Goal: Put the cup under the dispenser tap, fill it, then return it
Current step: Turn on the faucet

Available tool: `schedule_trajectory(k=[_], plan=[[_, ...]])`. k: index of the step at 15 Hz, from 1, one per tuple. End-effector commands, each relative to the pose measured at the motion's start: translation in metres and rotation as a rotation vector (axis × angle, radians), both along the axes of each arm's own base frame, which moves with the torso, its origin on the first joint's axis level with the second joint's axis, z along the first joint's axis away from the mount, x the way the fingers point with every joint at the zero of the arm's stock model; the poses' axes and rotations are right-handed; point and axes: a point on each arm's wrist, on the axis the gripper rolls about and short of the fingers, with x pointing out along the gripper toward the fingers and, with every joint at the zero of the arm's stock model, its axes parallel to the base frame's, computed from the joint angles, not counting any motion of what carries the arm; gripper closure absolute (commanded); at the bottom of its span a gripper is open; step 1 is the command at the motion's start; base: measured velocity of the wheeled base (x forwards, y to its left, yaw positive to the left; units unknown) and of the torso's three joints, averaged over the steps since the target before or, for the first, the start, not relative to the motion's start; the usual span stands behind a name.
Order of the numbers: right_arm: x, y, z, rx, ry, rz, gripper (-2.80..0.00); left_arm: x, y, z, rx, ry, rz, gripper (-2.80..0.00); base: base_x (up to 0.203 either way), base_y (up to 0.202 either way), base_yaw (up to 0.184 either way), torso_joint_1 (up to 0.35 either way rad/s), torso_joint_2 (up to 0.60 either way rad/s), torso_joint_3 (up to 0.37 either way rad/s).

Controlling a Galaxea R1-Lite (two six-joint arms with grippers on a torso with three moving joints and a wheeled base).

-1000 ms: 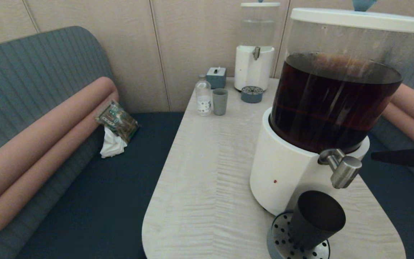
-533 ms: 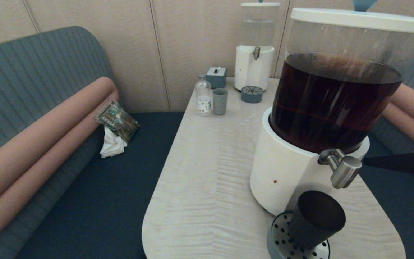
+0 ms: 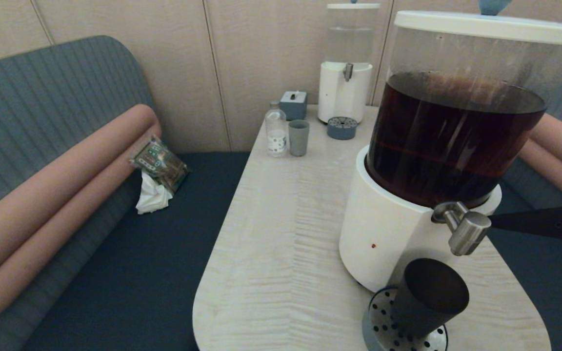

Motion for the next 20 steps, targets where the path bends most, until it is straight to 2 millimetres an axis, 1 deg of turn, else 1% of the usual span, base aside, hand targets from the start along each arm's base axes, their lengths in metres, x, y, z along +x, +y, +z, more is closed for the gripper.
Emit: schedule_trajectory(k=[1, 3, 11, 16, 20], plan=[[0.003, 0.001, -0.001, 0.000, 0.006, 0.002, 0.00, 0.003, 0.000, -0.011, 0.001, 0.039, 0.000, 0.00, 0.000, 0.000, 0.000, 0.000, 0.00, 0.000], [0.008, 0.002, -0.001, 0.006, -0.019, 0.000, 0.00, 0.003, 0.000, -0.011, 0.001, 0.039, 0.000, 0.00, 0.000, 0.000, 0.000, 0.000, 0.00, 0.000], [0.010, 0.002, 0.000, 0.013, -0.033, 0.006, 0.00, 0.003, 0.000, -0.011, 0.001, 0.039, 0.000, 0.00, 0.000, 0.000, 0.000, 0.000, 0.00, 0.000], [0.018, 0.005, -0.005, 0.018, -0.062, 0.006, 0.00, 0.003, 0.000, -0.011, 0.001, 0.039, 0.000, 0.00, 0.000, 0.000, 0.000, 0.000, 0.00, 0.000], [0.021, 0.005, -0.006, 0.016, -0.053, 0.007, 0.00, 0.003, 0.000, -0.011, 0.001, 0.039, 0.000, 0.00, 0.000, 0.000, 0.000, 0.000, 0.00, 0.000]])
